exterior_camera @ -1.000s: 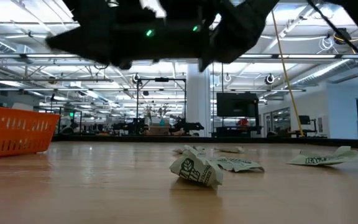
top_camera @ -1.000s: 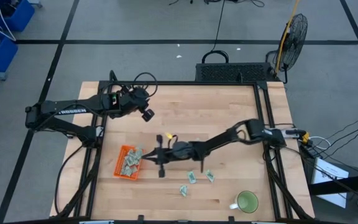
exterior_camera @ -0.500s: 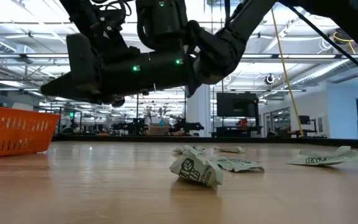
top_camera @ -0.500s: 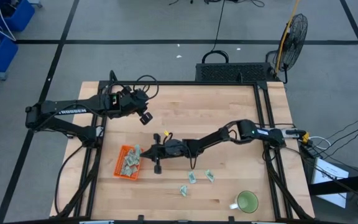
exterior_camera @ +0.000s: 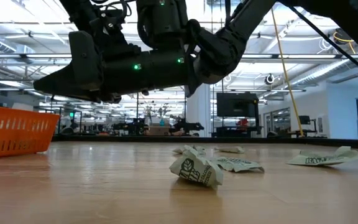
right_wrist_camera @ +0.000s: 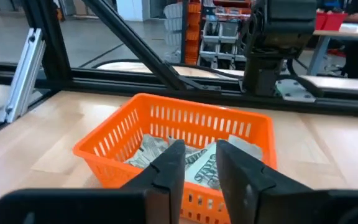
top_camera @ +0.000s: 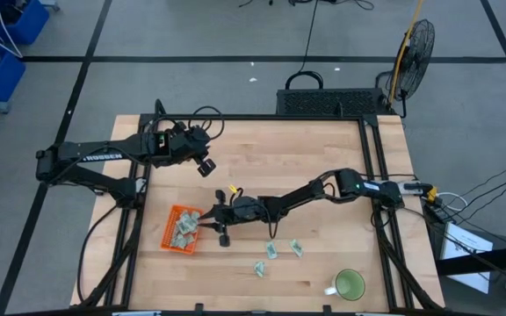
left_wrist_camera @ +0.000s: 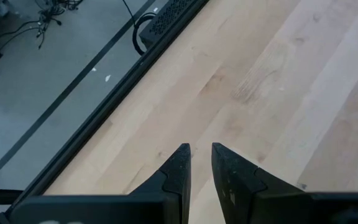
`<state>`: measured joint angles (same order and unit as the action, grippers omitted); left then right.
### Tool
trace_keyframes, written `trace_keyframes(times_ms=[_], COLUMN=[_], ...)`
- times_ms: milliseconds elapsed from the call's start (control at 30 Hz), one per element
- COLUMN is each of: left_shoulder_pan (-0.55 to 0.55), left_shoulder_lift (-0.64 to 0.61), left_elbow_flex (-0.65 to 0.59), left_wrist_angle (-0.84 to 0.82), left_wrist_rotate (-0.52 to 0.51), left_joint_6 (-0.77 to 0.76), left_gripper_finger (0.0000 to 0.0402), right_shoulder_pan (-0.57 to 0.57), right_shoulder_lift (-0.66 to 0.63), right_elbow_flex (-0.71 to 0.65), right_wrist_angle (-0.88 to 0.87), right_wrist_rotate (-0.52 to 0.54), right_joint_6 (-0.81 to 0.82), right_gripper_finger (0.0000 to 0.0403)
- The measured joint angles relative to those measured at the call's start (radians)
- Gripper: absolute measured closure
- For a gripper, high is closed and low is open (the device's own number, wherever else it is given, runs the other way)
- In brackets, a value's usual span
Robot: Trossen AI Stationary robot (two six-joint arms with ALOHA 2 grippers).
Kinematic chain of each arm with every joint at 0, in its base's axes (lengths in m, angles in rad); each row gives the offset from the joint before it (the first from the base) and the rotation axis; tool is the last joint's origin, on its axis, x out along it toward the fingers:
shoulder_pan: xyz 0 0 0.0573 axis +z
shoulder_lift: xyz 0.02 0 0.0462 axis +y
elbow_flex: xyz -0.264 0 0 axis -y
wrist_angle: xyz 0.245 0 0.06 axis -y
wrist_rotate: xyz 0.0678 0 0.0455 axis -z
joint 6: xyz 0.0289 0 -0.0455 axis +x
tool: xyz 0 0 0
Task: Pick and place Stevia / Truvia into bins
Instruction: Put the white stevia packet into the orange bin
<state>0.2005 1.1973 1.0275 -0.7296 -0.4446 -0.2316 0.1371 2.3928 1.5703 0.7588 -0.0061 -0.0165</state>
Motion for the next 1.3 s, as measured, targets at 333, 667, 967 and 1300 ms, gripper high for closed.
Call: trace_keyframes(times_ms=[333,667,967,1300], left_shoulder_pan=[0.000,0.000,-0.021,-0.033], left_shoulder_lift=[0.000,0.000,0.000,0.000], left_elbow_flex=[0.000,0.000,0.000,0.000], left_wrist_angle=[-0.002,-0.001,-0.001,0.000], left_wrist_rotate=[0.003,0.109,0.105,0.103], left_joint_6=[-0.014,-0.028,-0.039,-0.038], left_gripper_finger=[0.0330,0.0330,0.0330,0.0330], right_shoulder_pan=[0.001,0.002,0.033,0.061], right_shoulder_lift=[-0.183,-0.343,-0.371,-0.376], right_elbow_flex=[-0.022,-0.029,-0.041,-0.132], right_wrist_angle=[-0.379,-1.071,-1.445,-1.586], right_wrist_rotate=[0.001,0.001,0.118,0.220], right_joint_6=[-0.084,0.053,0.183,0.340], right_gripper_finger=[0.0321,0.0328,0.0324,0.0325])
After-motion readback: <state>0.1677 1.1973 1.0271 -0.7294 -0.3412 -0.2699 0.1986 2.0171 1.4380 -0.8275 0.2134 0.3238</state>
